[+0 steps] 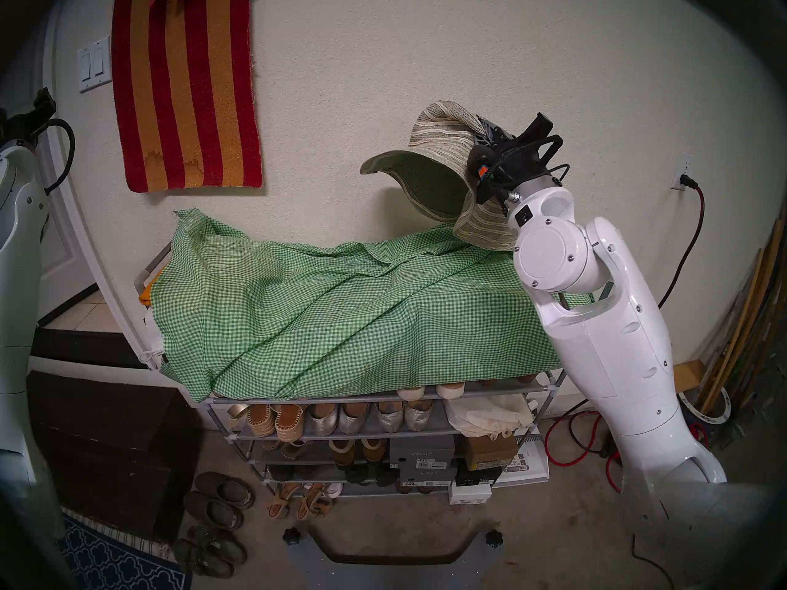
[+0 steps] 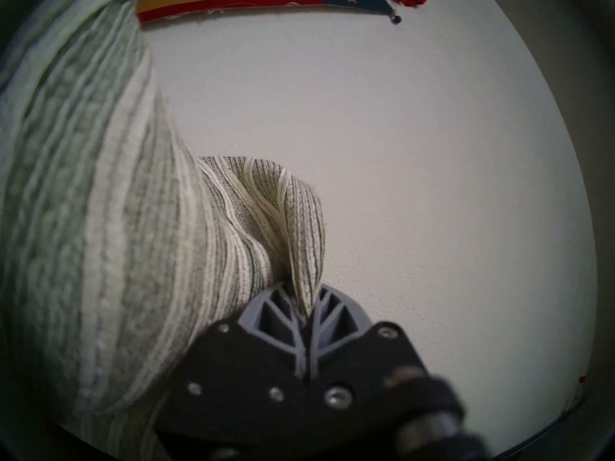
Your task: Lift the object off the cloth, cover the shoe rack with the cloth, put the object back
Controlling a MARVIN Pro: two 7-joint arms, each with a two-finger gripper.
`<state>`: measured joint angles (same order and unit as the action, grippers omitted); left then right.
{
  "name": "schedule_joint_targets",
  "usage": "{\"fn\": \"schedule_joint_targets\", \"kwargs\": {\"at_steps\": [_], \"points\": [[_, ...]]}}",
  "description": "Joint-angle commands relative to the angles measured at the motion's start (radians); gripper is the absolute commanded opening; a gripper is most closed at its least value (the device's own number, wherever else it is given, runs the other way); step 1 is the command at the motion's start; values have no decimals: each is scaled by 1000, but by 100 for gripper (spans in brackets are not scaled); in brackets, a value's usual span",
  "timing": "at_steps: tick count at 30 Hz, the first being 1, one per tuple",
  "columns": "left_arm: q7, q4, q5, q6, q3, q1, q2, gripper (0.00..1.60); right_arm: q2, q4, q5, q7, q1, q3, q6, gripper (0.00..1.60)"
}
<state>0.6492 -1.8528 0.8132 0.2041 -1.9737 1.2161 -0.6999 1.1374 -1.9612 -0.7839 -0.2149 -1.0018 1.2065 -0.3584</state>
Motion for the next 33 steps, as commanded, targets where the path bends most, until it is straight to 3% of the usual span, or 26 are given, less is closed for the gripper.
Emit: {"fn": "schedule_joint_targets", "kwargs": {"at_steps": [1,13,16,28,33], "points": [[1,2,0,3,2,-1,1,160,-106,-52,-36,-111,64,34,4,0],[2,2,1,4,2,-1,2,160,-265,-165,-54,-374,67,141,13,0],[2,2,1,4,2,-1,2,160,-270,-171,-55,-399,79,166,13,0],[3,2,1,5,3,-2,2,160,-285,-177,-86,-416,69,215,28,0],[3,2,1,5,3,-2,2,160,-237,-178,-97,-335,22,242,2,0]]}}
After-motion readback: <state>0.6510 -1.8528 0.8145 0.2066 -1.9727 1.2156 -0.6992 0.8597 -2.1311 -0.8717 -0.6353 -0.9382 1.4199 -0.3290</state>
